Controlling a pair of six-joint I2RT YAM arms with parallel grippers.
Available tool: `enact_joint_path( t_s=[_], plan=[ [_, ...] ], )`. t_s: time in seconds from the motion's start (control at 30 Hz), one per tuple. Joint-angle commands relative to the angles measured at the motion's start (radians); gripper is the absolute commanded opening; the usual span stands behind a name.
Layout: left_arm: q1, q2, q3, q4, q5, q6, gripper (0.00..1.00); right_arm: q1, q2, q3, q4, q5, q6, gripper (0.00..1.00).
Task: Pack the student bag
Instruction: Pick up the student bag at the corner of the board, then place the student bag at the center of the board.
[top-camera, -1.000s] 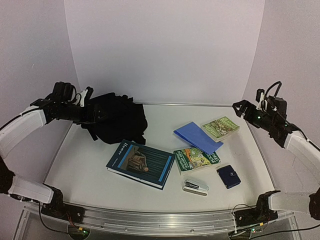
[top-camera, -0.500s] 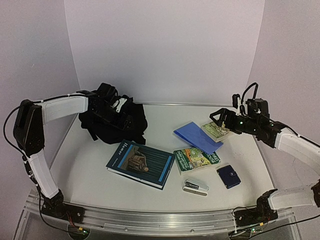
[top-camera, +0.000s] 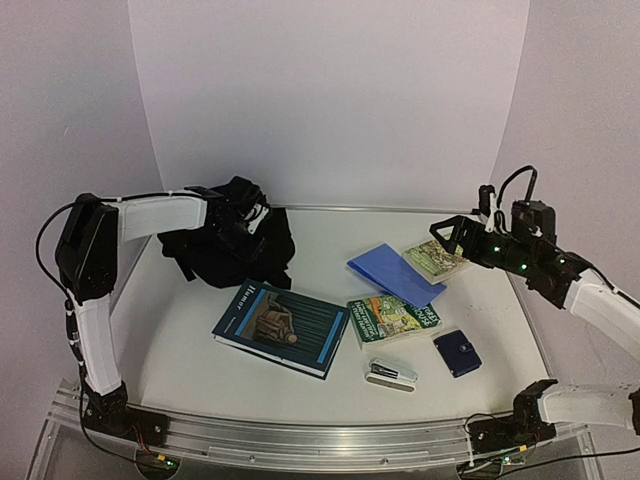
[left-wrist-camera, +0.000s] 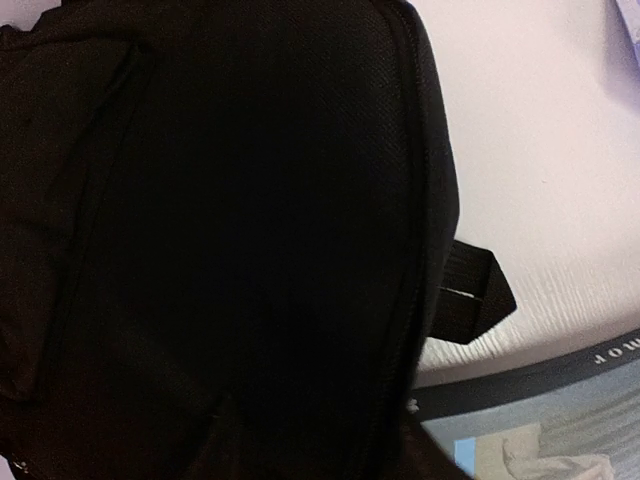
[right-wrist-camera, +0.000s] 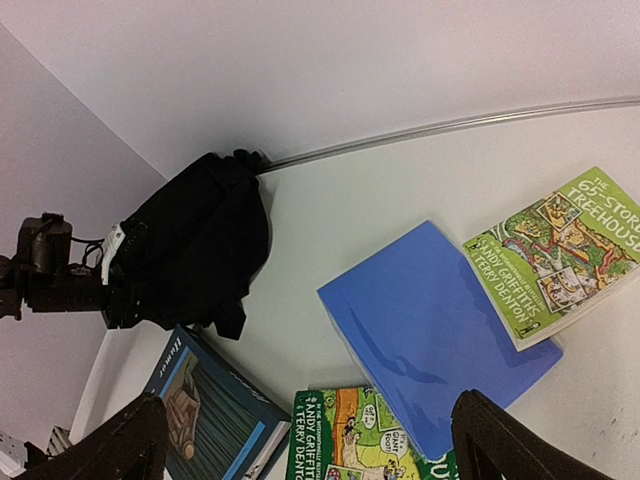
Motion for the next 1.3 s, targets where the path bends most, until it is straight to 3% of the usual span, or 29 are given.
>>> enact_joint_path(
  t_s=[0.0, 0.1, 0.27, 0.4, 0.53, 0.67, 0.77, 0.87, 1.0, 1.07, 1.17, 1.27],
  plan=[
    [-0.006, 0.018, 0.063, 0.031, -0.188, -0.031, 0.19, 0.002, -0.045, -0.018, 0.013, -0.002, -0.02, 0.98],
    [-0.006, -0.029, 0.072, 0.045, -0.209, -0.033, 0.01, 0.003, -0.067, -0.022, 0.01, 0.005, -0.022, 0.98],
    [-0.006, -0.112, 0.168, -0.058, -0.253, -0.029, 0.0, 0.002, -0.078, 0.012, -0.043, 0.023, -0.076, 0.98],
    [-0.006, -0.183, 0.252, -0.209, -0.206, -0.04, 0.0, 0.002, -0.079, 0.056, -0.107, 0.068, -0.121, 0.98],
    [-0.006, -0.246, 0.301, -0.361, -0.066, -0.11, 0.0, 0.003, -0.06, 0.064, -0.11, 0.062, -0.115, 0.98],
    [-0.014, -0.32, 0.253, -0.452, 0.126, -0.23, 0.0, 0.003, -0.014, 0.072, -0.111, 0.056, -0.105, 0.98],
    [-0.03, -0.399, 0.136, -0.399, 0.304, -0.355, 0.0, 0.003, 0.028, 0.082, -0.111, 0.058, -0.096, 0.98],
    [-0.059, -0.479, 0.003, -0.232, 0.497, -0.484, 0.0, 0.002, 0.081, 0.099, -0.111, 0.054, -0.086, 0.98],
    [-0.173, -0.496, -0.088, -0.041, 0.533, -0.593, 0.01, 0.003, 0.138, 0.123, -0.106, 0.009, -0.072, 0.98],
    [-0.229, -0.463, -0.083, -0.019, 0.522, -0.606, 0.11, 0.008, 0.152, 0.132, -0.102, -0.008, -0.066, 0.98],
    [-0.26, -0.435, -0.092, 0.02, 0.544, -0.601, 0.38, 0.025, 0.156, 0.143, -0.101, -0.022, -0.059, 0.98],
    [-0.257, -0.468, -0.121, 0.021, 0.454, -0.606, 0.66, 0.044, 0.159, 0.151, -0.101, -0.032, -0.056, 0.98]
  ],
)
